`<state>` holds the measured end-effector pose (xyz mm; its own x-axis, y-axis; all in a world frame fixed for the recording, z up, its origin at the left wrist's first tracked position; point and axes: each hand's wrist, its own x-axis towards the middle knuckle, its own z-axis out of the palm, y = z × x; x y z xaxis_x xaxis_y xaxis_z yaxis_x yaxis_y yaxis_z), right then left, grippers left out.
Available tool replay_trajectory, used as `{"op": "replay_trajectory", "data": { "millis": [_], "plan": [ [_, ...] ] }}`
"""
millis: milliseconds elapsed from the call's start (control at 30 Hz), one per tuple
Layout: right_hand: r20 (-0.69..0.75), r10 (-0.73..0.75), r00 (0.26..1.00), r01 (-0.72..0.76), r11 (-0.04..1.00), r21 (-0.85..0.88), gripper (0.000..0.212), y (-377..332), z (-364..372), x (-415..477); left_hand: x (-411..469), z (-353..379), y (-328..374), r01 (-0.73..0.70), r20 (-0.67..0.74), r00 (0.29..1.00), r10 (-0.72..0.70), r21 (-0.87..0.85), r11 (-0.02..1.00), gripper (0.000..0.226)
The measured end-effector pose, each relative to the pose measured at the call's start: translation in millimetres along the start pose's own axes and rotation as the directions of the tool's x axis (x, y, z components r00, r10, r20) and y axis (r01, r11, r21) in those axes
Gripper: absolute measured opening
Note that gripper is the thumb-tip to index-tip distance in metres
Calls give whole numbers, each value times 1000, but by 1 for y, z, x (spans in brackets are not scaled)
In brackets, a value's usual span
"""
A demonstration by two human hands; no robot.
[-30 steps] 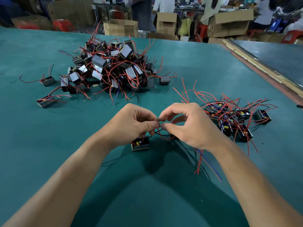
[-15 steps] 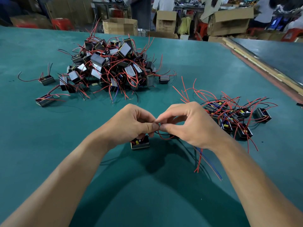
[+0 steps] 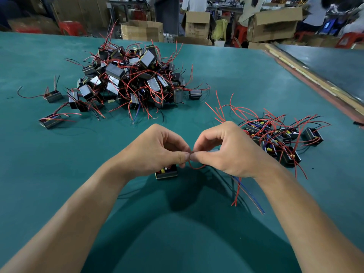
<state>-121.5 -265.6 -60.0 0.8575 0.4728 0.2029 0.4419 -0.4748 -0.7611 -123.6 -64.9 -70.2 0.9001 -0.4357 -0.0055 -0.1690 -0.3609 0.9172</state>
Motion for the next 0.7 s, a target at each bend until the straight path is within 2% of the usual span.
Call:
{"op": "replay_trajectory", "data": {
  "millis": [133,267,400,500,567,700],
  "plan": [
    [-60,96,994,-94,995,45,38,3,5,3,0,3,1,-50,-10,999,50,-2,999,14],
    [-58,107,993,-102,992,70,31,4,6,3,-1,4,0,-48,-75,996,48,-9,999,9],
    [-274,145,951,-118,987,113,33,12,5,8,-1,4,4,-49,-126,991,48,0,999,16],
    [-357,208,910,-212,977,28,22,23,1,11,0,4,4,-35,-193,981,32,-13,999,16],
    [-314,220,924,-250,967,-57,18,25,0,9,1,5,5,-27,-216,976,24,-10,1000,13],
    [-103,177,979,-195,959,-207,10,21,4,6,0,4,7,-33,-230,973,26,-29,999,14]
  ]
}}
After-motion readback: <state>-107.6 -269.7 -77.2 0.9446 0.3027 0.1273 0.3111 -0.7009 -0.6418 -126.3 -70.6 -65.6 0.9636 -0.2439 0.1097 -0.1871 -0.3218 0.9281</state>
